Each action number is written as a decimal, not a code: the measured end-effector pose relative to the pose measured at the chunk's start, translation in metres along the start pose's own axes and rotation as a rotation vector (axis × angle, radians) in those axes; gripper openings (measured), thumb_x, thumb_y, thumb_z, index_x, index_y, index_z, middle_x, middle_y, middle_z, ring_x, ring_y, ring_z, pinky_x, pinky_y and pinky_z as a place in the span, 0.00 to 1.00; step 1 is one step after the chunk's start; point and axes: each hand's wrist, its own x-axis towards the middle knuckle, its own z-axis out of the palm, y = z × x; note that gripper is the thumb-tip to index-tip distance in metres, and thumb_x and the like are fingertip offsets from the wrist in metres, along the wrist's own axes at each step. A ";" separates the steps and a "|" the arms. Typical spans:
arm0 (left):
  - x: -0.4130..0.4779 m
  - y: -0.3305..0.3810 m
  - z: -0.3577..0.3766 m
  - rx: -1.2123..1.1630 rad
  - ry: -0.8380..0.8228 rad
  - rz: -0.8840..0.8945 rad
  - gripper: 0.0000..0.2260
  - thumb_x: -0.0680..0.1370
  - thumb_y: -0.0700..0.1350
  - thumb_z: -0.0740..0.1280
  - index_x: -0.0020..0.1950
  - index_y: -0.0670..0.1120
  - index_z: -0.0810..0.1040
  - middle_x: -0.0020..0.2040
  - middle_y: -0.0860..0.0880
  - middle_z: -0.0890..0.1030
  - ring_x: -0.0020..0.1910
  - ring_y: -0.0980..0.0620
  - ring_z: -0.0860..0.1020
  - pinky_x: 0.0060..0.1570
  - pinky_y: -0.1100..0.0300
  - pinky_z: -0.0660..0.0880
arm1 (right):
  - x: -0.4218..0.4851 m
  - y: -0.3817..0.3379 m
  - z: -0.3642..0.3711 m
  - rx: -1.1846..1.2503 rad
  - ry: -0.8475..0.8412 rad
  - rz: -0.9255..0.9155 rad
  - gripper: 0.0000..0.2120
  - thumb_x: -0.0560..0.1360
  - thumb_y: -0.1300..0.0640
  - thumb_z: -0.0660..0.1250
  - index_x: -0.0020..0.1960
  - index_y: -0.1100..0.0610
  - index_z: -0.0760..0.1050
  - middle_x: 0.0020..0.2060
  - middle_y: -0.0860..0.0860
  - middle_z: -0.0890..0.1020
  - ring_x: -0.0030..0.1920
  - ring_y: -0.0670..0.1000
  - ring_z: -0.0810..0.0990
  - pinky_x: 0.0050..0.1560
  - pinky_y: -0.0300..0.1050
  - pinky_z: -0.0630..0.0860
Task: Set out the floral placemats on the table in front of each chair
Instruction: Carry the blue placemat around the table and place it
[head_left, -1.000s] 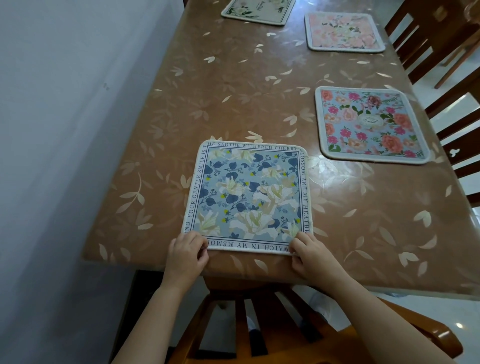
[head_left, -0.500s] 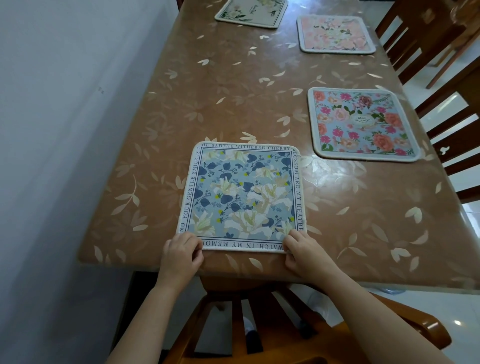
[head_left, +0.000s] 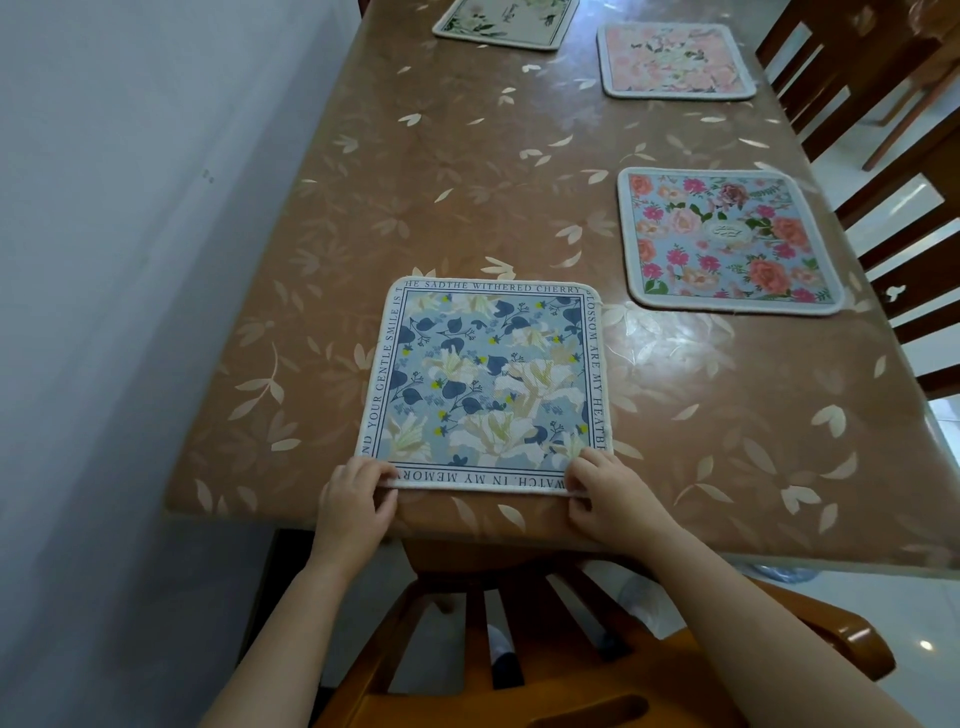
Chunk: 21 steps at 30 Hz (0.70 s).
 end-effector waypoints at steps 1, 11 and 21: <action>0.000 -0.002 -0.003 -0.010 -0.007 -0.020 0.09 0.70 0.36 0.69 0.48 0.45 0.77 0.47 0.48 0.77 0.46 0.51 0.71 0.47 0.55 0.68 | -0.001 0.000 -0.002 0.017 -0.017 0.011 0.04 0.67 0.65 0.64 0.42 0.62 0.72 0.44 0.58 0.77 0.47 0.57 0.73 0.44 0.46 0.72; -0.001 0.025 -0.055 0.055 0.193 0.010 0.12 0.72 0.36 0.68 0.55 0.42 0.76 0.53 0.43 0.79 0.54 0.43 0.75 0.54 0.47 0.71 | 0.004 0.002 -0.040 0.015 0.159 0.112 0.15 0.71 0.59 0.68 0.57 0.60 0.73 0.51 0.56 0.78 0.52 0.56 0.76 0.51 0.50 0.74; -0.015 0.169 -0.018 0.096 0.150 0.237 0.19 0.71 0.41 0.70 0.61 0.42 0.74 0.59 0.42 0.78 0.61 0.42 0.74 0.62 0.43 0.68 | -0.029 -0.014 -0.092 -0.128 0.365 0.051 0.19 0.70 0.57 0.69 0.60 0.59 0.73 0.52 0.56 0.80 0.52 0.59 0.77 0.52 0.56 0.74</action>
